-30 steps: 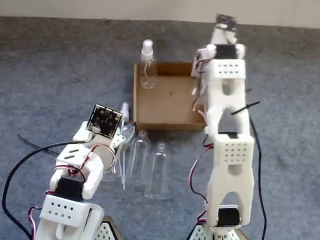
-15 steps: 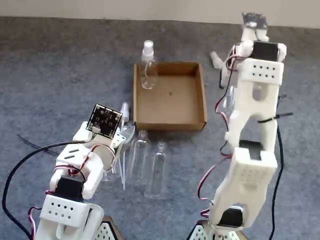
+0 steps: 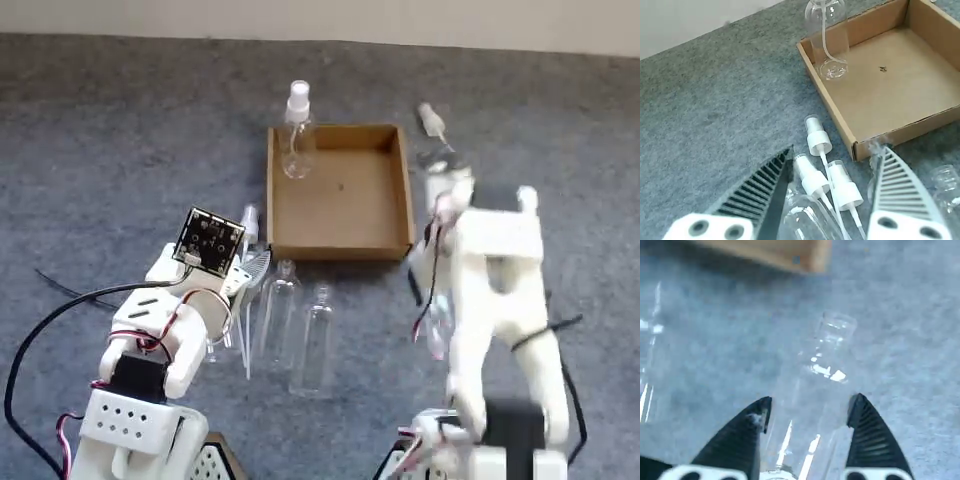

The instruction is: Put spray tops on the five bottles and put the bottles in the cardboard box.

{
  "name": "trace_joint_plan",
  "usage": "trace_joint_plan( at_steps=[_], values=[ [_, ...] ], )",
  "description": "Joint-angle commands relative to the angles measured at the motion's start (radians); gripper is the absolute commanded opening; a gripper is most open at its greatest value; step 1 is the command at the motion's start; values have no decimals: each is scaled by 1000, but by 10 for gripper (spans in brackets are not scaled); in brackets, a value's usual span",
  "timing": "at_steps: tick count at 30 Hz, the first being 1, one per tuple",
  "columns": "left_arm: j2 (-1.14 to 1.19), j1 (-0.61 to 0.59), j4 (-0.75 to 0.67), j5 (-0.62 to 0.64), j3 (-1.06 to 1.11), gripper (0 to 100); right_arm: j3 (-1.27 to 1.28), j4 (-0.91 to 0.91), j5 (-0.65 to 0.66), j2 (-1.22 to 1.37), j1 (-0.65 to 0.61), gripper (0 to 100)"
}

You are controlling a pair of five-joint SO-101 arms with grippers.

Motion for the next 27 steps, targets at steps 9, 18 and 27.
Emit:
trace_joint_plan(
  at_steps=[9, 18, 27],
  values=[
    [1, -12, -28, 5, -2, 245, 490, -226, 20, -314, -242, 100],
    [1, -12, -28, 5, -2, 245, 507, -232, -20, -323, -294, 416],
    [1, -12, -28, 5, -2, 245, 200, -97, 11, -308, -176, 429]
  ],
)
